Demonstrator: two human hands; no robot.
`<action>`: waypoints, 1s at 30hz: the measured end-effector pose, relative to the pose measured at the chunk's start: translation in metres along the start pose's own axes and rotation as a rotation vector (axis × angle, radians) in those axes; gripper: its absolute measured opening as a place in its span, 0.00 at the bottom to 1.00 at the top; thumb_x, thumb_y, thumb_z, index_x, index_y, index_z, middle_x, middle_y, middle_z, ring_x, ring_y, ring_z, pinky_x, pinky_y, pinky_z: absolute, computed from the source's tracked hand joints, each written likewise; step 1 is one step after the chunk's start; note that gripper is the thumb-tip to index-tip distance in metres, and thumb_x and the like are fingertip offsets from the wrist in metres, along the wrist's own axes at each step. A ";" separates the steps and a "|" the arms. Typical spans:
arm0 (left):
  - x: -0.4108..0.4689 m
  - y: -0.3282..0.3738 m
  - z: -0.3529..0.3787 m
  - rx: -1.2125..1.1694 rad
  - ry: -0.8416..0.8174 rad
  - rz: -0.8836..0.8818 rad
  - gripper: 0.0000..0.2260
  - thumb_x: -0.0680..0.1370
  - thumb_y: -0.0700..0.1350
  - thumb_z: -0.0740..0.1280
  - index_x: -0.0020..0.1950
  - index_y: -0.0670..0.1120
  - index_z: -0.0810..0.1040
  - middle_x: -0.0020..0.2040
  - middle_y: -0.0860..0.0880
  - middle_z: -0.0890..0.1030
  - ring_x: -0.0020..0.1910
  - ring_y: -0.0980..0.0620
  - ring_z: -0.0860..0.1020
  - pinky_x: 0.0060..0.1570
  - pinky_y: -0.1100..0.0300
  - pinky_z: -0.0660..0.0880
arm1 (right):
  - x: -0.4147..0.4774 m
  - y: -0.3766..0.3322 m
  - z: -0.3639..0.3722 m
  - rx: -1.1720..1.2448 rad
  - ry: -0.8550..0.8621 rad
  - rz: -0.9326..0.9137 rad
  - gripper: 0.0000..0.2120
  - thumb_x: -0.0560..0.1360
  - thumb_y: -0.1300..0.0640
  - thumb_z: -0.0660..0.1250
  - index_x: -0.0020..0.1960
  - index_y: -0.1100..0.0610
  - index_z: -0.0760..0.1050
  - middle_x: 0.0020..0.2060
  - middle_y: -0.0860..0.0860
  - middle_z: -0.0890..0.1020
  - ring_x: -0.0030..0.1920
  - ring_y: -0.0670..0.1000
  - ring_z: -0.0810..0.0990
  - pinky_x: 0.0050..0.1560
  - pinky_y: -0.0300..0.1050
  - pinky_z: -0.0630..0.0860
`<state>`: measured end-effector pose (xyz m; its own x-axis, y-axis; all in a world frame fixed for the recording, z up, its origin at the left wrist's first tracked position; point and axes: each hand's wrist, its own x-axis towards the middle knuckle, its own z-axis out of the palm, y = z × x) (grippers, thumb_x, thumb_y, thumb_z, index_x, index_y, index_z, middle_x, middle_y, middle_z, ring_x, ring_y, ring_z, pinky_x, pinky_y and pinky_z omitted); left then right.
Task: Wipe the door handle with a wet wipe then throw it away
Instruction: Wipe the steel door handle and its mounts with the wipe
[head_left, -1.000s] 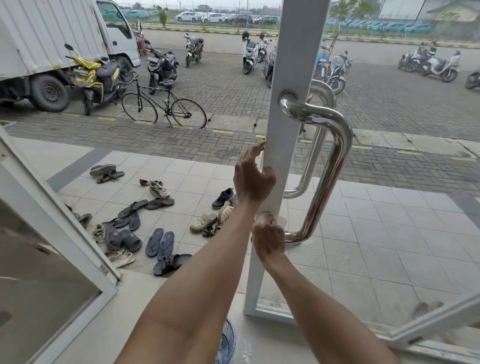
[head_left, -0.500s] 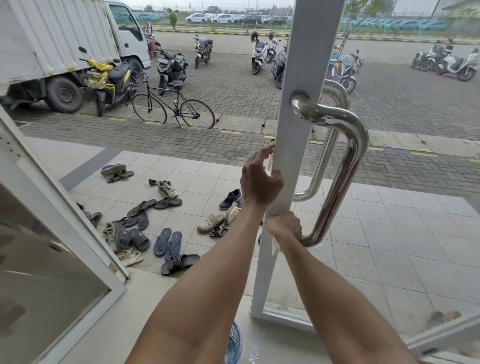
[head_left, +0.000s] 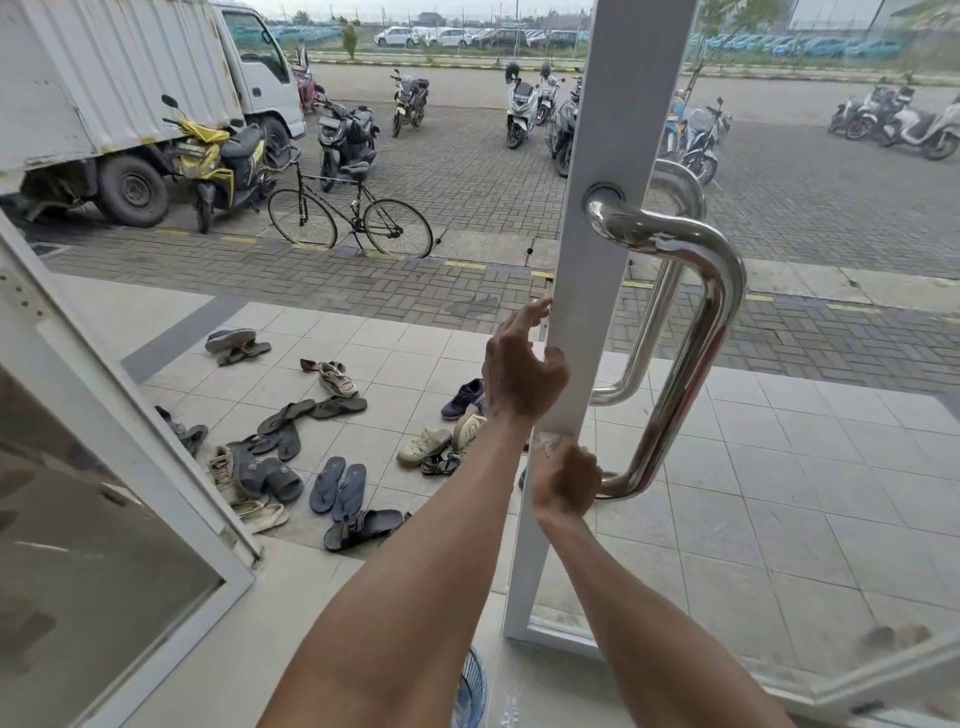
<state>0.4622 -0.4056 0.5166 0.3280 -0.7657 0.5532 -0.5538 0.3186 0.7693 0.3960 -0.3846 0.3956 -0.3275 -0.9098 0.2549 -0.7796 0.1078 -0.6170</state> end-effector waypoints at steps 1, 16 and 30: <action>-0.001 0.000 0.002 -0.002 0.005 0.000 0.28 0.65 0.37 0.63 0.65 0.49 0.76 0.58 0.52 0.82 0.56 0.55 0.79 0.49 0.53 0.81 | -0.002 0.002 0.000 0.053 0.036 -0.041 0.09 0.75 0.60 0.68 0.43 0.66 0.80 0.38 0.65 0.82 0.42 0.63 0.82 0.39 0.50 0.75; -0.012 -0.001 0.011 0.010 0.041 0.049 0.29 0.67 0.36 0.65 0.69 0.45 0.73 0.59 0.49 0.81 0.55 0.52 0.80 0.44 0.54 0.82 | -0.026 0.049 0.030 1.530 -0.112 0.963 0.06 0.72 0.73 0.69 0.40 0.64 0.77 0.33 0.54 0.83 0.39 0.53 0.81 0.37 0.42 0.83; -0.011 -0.002 0.006 -0.047 0.005 0.090 0.28 0.66 0.36 0.64 0.68 0.45 0.74 0.60 0.50 0.81 0.54 0.57 0.79 0.42 0.64 0.81 | -0.011 0.048 0.014 2.318 -0.511 1.014 0.47 0.52 0.68 0.82 0.68 0.68 0.68 0.60 0.67 0.78 0.50 0.70 0.82 0.47 0.60 0.82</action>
<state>0.4554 -0.4013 0.5070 0.2823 -0.7303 0.6221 -0.5445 0.4119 0.7306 0.3693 -0.3751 0.3528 0.2870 -0.9009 -0.3256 0.9579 0.2717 0.0927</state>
